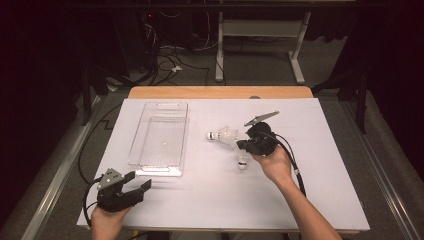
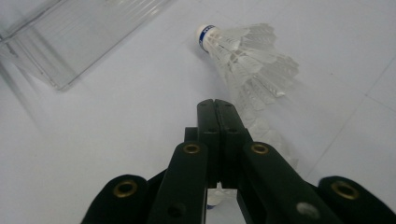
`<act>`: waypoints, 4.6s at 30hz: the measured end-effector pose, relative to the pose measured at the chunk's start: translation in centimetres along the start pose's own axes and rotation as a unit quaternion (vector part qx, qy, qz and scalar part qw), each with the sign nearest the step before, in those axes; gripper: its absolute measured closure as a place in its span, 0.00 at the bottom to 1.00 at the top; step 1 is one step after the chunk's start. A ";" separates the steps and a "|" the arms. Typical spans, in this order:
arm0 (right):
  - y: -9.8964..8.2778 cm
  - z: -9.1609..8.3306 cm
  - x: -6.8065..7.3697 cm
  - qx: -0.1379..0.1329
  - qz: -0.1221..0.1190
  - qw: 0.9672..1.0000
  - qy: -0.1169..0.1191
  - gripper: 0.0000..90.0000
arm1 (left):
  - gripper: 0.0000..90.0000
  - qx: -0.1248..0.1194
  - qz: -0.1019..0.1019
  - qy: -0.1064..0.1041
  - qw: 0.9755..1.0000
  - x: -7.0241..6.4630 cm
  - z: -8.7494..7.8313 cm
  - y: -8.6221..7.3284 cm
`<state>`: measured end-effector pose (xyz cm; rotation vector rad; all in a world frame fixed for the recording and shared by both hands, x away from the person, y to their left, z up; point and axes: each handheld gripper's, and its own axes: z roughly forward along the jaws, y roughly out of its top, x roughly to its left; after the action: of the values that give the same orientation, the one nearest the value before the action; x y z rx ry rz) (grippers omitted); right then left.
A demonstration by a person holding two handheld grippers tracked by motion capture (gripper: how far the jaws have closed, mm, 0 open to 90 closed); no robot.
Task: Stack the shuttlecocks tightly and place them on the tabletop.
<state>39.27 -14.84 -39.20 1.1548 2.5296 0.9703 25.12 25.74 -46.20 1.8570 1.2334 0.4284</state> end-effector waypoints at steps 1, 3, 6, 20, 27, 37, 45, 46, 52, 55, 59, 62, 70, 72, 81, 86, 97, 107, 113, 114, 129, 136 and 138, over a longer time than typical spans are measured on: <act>0.0 0.1 0.1 -0.002 -0.001 1.000 0.003 1.00 | 0.35 -0.001 0.000 0.000 1.000 0.0 0.0 0.0; 0.1 0.4 0.5 -0.002 -0.001 1.000 0.005 1.00 | 0.35 0.000 0.000 0.000 1.000 0.0 0.0 0.0; 0.1 0.7 0.8 -0.002 -0.003 1.000 0.009 1.00 | 0.35 0.000 0.000 -0.001 1.000 0.0 0.0 0.0; -0.4 0.8 0.6 0.004 -0.003 1.000 0.014 1.00 | 0.35 0.003 0.001 -0.003 1.000 0.0 0.1 0.0; -0.8 0.0 0.1 0.008 -0.001 1.000 0.013 0.97 | 0.35 0.003 0.001 -0.003 1.000 0.0 0.1 0.0; -2.0 -0.5 -0.5 0.032 0.002 0.999 0.006 0.94 | 0.35 0.004 0.001 -0.003 1.000 0.0 0.1 0.0; -3.0 -0.8 -1.0 0.036 0.008 0.999 0.009 0.93 | 0.35 0.004 0.001 -0.002 1.000 0.0 0.1 0.0; -3.1 -0.8 -1.1 0.038 0.010 0.999 0.009 0.93 | 0.35 0.004 0.001 -0.002 1.000 0.0 0.1 0.0; -4.0 -1.0 -1.5 0.044 0.013 0.999 0.005 0.89 | 0.35 0.004 0.001 -0.001 1.000 -0.1 0.2 0.0; -4.5 -1.0 -1.5 0.045 0.009 0.999 0.002 0.87 | 0.35 0.005 0.002 -0.001 1.000 -0.1 0.2 0.0; -5.0 -1.0 -1.7 0.048 0.011 0.999 0.002 0.85 | 0.35 0.005 0.002 -0.001 1.000 -0.1 0.2 0.0; -5.4 -1.0 -1.8 0.051 0.017 0.999 0.003 0.82 | 0.35 0.005 0.002 -0.001 1.000 -0.1 0.2 0.0; -6.2 -0.7 -2.0 0.057 0.020 0.998 0.007 0.81 | 0.35 0.005 0.002 -0.001 1.000 -0.1 0.2 0.0; -6.3 -0.6 -2.0 0.059 0.022 0.998 0.007 0.80 | 0.35 0.005 0.002 -0.001 1.000 -0.1 0.2 0.0; -7.1 -0.5 -2.1 0.072 0.016 0.997 0.016 0.86 | 0.35 0.005 0.002 0.000 1.000 -0.1 0.2 0.0; -7.4 -0.3 -1.9 0.076 0.005 0.997 0.022 0.94 | 0.35 0.005 0.001 0.000 1.000 -0.1 0.2 0.0; -7.3 -0.3 -1.5 0.067 -0.007 0.997 0.026 1.00 | 0.35 0.005 0.001 0.000 1.000 -0.1 0.2 0.0; -6.8 -0.5 -1.0 0.047 -0.027 0.998 0.022 1.00 | 0.35 0.005 0.000 0.001 1.000 0.0 0.2 0.0; -6.6 -0.6 -1.2 0.040 -0.023 0.999 0.019 1.00 | 0.35 0.005 0.000 0.001 1.000 0.0 0.2 0.0; -6.5 -0.7 -1.2 0.040 -0.020 0.999 0.019 1.00 | 0.35 0.005 0.000 0.001 1.000 0.0 0.2 0.0; -6.0 -0.8 -2.2 0.025 0.003 1.000 0.014 1.00 | 0.35 0.005 0.000 0.001 1.000 0.0 0.2 0.0; -5.2 -0.8 -2.6 0.017 0.006 1.000 0.011 1.00 | 0.35 0.005 0.000 0.002 1.000 0.0 0.2 0.0; -5.0 -0.8 -2.7 0.017 0.010 1.000 0.009 1.00 | 0.35 0.006 0.001 0.002 1.000 0.0 0.2 0.0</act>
<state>37.78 -19.59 -42.04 1.1872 2.5641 0.9492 25.24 25.70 -46.34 1.8683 1.2396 0.4273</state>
